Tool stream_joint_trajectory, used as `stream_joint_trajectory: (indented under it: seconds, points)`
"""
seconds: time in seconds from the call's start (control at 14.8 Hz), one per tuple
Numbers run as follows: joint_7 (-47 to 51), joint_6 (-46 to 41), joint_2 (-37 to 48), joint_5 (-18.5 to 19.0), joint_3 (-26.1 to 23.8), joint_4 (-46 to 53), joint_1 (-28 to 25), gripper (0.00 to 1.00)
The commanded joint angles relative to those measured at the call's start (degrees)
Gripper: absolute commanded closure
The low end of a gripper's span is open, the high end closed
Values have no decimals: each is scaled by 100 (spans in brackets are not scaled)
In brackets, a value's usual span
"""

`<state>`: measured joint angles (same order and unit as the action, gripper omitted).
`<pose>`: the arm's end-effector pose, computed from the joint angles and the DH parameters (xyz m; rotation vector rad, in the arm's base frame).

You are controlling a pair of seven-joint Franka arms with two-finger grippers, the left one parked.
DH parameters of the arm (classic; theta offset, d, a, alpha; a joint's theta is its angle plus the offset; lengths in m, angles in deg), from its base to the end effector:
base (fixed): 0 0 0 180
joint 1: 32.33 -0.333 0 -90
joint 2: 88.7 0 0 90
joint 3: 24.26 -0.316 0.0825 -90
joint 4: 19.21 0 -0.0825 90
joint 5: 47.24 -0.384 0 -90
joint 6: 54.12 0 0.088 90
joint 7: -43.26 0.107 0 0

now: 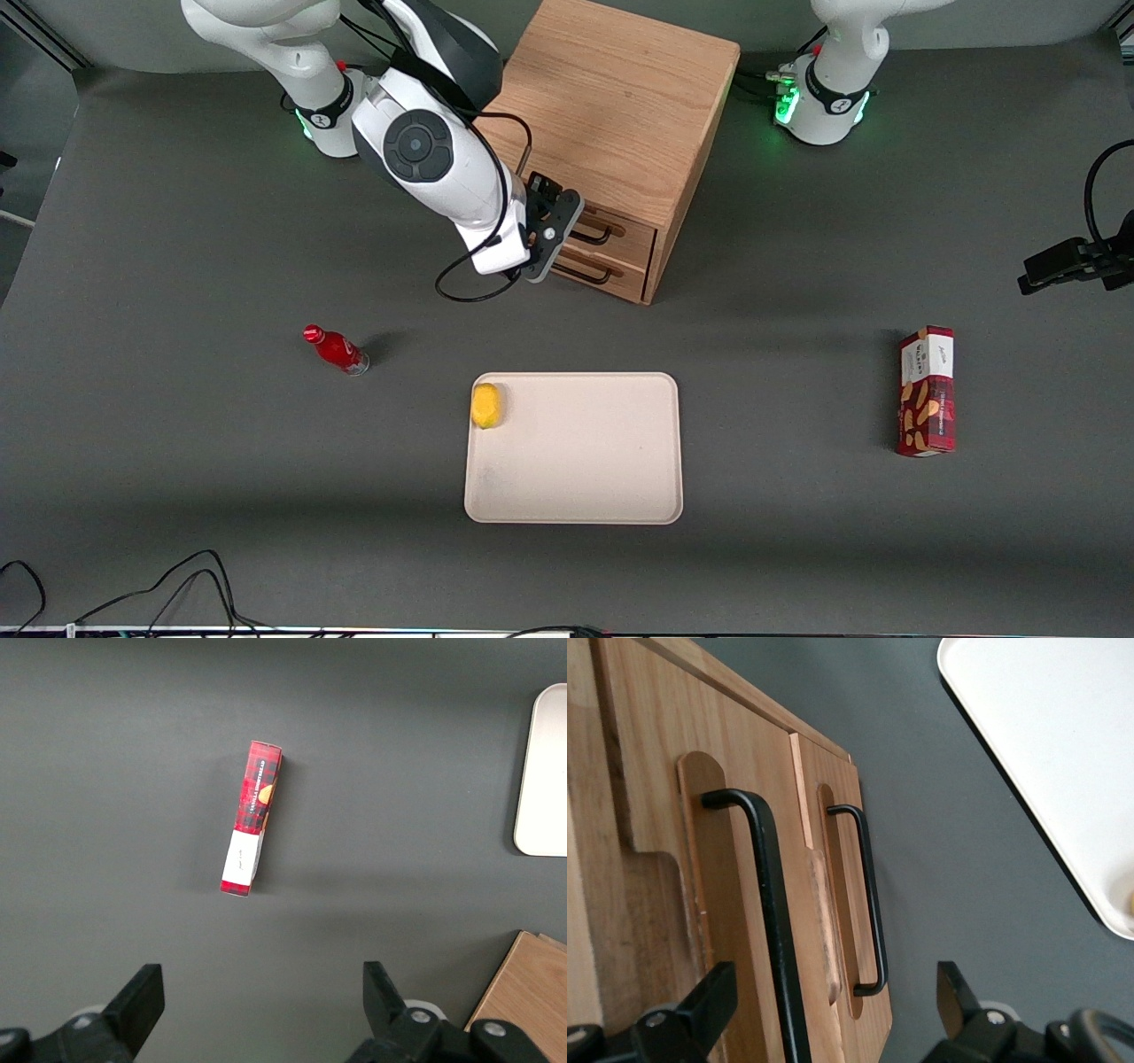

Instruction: Open upper drawer

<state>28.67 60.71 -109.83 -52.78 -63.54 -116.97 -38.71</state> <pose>0.4744 0.4332 0.4214 -2.5003 -1.3278 0.1106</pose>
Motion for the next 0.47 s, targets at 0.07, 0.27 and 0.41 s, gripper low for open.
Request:
stream_joint_trajectory:
  seconds: [0.07,0.27,0.41]
  points:
    - [96,259,187,-96,-1,-270,-4,0]
    - [96,355,161,-79,-1,-313,-4,0]
    - [96,382,152,-44,8,-314,5,0]
